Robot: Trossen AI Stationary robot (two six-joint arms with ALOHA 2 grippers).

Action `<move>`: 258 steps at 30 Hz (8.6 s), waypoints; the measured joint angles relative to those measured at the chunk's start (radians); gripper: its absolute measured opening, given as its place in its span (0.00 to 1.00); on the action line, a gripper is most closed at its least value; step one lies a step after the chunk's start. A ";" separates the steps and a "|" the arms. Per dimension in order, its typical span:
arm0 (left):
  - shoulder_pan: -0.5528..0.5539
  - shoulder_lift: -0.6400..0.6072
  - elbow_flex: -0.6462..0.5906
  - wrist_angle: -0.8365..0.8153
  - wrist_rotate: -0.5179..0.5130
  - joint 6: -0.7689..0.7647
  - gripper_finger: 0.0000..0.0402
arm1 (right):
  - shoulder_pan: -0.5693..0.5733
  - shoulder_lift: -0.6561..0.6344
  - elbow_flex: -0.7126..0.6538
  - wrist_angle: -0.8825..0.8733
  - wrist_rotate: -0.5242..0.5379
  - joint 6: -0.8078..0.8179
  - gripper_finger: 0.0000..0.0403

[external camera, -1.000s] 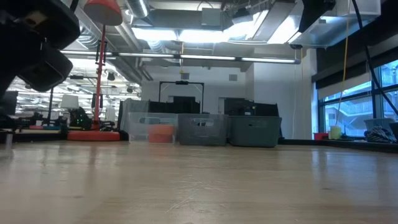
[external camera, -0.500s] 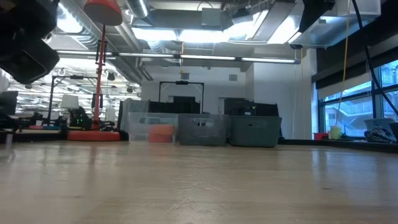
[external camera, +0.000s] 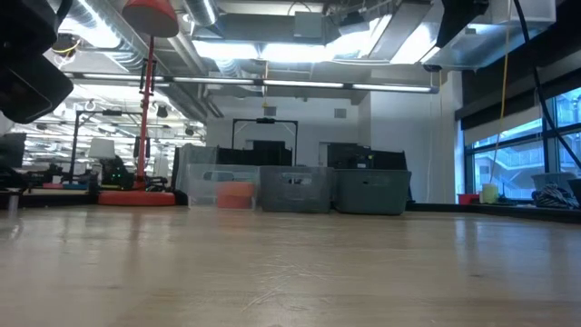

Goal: Pick and place Stapler, Stapler remover, tape
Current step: Put the pink staple remover into the blue bin

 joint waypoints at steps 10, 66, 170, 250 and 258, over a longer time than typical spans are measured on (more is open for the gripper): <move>0.001 0.008 0.000 0.005 -0.056 0.012 0.38 | 0.000 0.000 0.000 0.000 0.000 0.001 0.07; 0.006 0.080 0.000 0.125 0.079 0.127 0.33 | 0.000 0.000 0.000 0.000 -0.001 0.001 0.07; 0.954 0.208 0.000 1.642 0.189 1.275 0.00 | 0.023 -0.119 0.000 0.396 -0.211 0.051 0.07; 1.115 0.321 0.429 1.546 0.603 1.345 0.00 | -0.054 0.064 0.000 0.779 -0.569 0.161 0.40; 1.115 0.319 0.479 1.540 0.600 1.356 0.00 | -0.054 0.069 0.000 0.787 -0.572 0.161 0.29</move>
